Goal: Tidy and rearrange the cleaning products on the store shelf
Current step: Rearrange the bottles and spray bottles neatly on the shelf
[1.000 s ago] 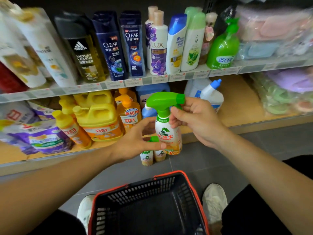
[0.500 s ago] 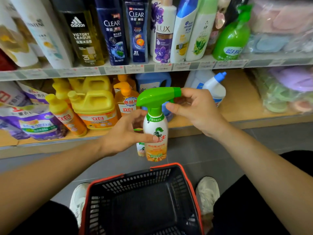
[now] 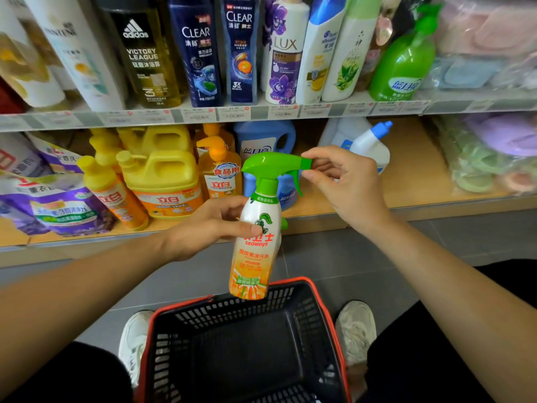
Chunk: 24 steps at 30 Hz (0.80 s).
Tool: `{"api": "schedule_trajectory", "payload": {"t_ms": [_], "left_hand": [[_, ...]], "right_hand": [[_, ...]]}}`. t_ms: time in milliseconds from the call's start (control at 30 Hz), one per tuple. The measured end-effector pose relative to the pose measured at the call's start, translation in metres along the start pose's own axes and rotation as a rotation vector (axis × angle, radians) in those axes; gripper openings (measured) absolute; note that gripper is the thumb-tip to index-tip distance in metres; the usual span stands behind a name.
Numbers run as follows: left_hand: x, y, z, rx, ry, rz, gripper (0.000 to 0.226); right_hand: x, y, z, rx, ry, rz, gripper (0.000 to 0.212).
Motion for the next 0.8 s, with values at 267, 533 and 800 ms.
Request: {"api": "schedule_trajectory", "payload": {"t_ms": [267,533,800], "left_hand": [[-0.002,0.004,0.002,0.030,0.049,-0.006,0.056],[-0.004,0.003,0.005,0.249,0.202,-0.150,0.065],[-0.002,0.004,0.003,0.131,0.179,-0.115,0.053]], "right_hand": [[0.003,-0.001,-0.004,0.223,0.123,0.058,0.028],[0.000,0.010,-0.006,0.547,0.374,0.186,0.011],[-0.001,0.009,-0.006,0.425,0.274,0.154,0.029]]}}
Point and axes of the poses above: each hand's wrist, its own x-axis towards the middle knuckle, its own y-axis out of the palm, z = x × y, the point moved 2 cm from there along x, towards the middle knuckle, and after that the axes turned 13 degrees about -x, right-handed, at the moved point
